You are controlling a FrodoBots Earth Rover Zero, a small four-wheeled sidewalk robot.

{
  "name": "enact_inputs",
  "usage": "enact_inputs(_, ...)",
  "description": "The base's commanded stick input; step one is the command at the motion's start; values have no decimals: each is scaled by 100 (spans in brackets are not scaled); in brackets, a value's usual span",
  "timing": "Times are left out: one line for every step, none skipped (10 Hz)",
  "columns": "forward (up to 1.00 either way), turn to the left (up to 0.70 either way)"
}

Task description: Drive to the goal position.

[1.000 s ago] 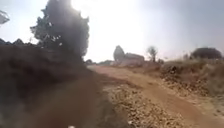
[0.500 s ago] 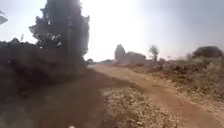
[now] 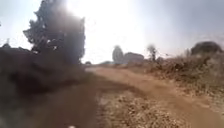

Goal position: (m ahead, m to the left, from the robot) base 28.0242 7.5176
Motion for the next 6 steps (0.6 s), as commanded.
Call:
enact_inputs(70,0)
enact_inputs(70,0)
enact_inputs(70,0)
enact_inputs(70,0)
enact_inputs(70,0)
enact_inputs(70,0)
